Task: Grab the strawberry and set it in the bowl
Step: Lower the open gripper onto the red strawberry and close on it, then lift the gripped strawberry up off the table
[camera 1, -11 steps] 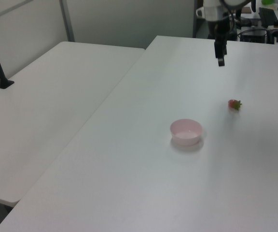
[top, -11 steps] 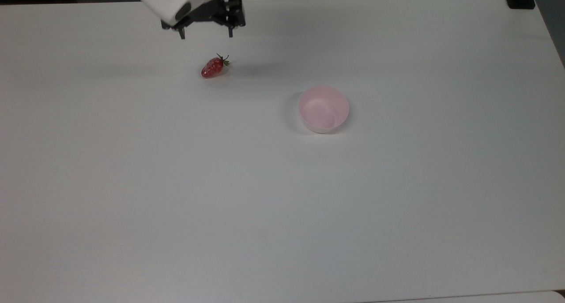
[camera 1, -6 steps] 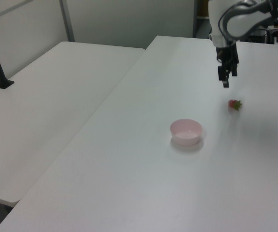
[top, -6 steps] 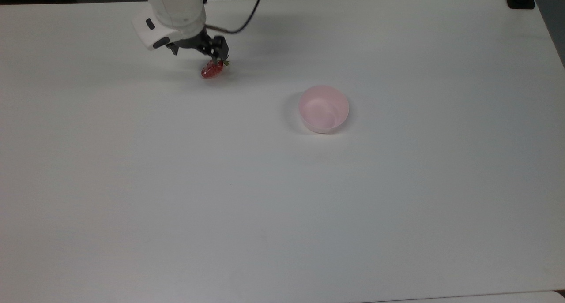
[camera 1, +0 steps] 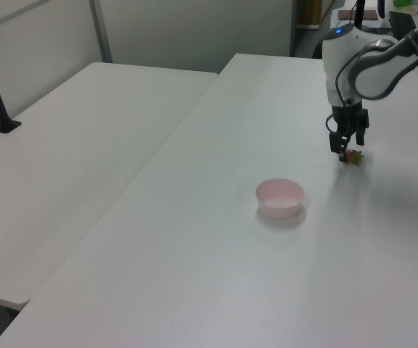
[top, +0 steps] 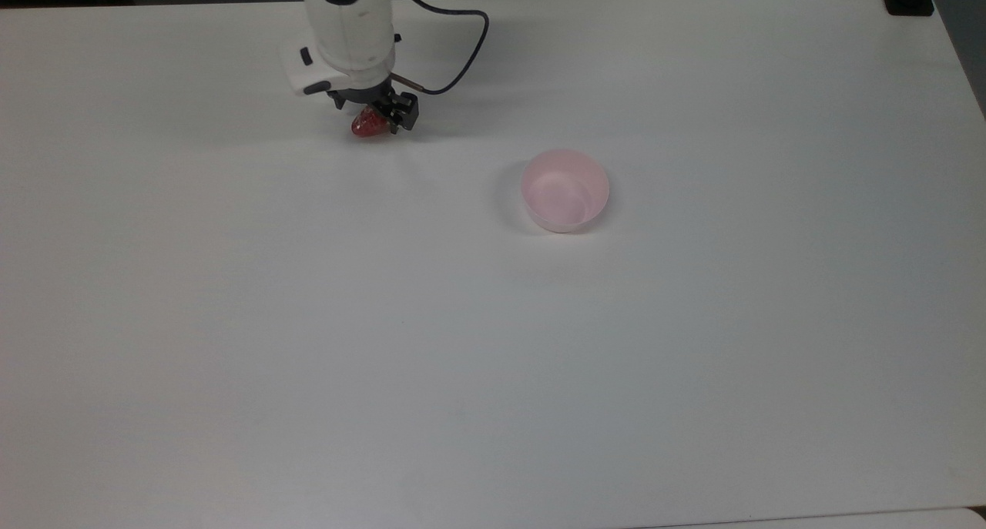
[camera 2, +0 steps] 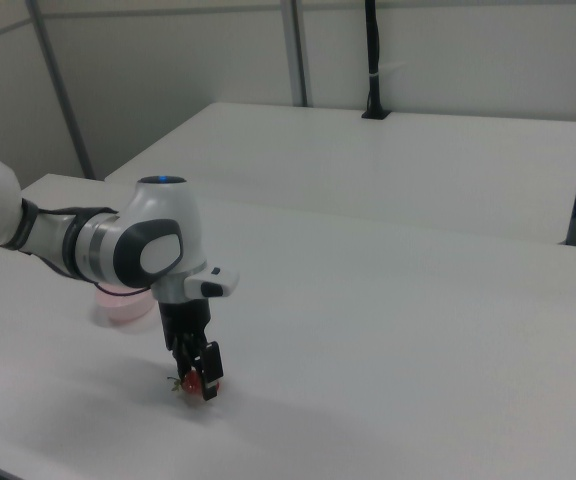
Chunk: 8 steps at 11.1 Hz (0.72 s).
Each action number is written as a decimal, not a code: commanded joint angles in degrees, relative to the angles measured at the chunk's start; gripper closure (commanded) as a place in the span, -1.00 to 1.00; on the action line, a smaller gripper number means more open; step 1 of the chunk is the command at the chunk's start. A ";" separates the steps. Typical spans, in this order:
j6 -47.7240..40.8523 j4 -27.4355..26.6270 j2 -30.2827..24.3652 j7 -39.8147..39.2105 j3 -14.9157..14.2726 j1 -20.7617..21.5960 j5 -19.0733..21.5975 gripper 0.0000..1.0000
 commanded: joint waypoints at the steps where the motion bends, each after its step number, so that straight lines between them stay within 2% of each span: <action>1: 3.12 -2.60 -0.27 2.25 -0.34 1.20 -1.69 0.19; 4: 2.15 -2.33 -1.24 0.41 -0.34 1.03 -1.69 0.86; 5: 1.54 -2.07 -1.68 -0.12 -0.34 0.68 -1.60 1.00; 7: -1.61 -0.24 -4.13 -2.39 -0.34 0.76 -1.34 1.00; 8: -6.94 4.47 -4.92 -3.54 -0.43 1.20 -0.30 0.99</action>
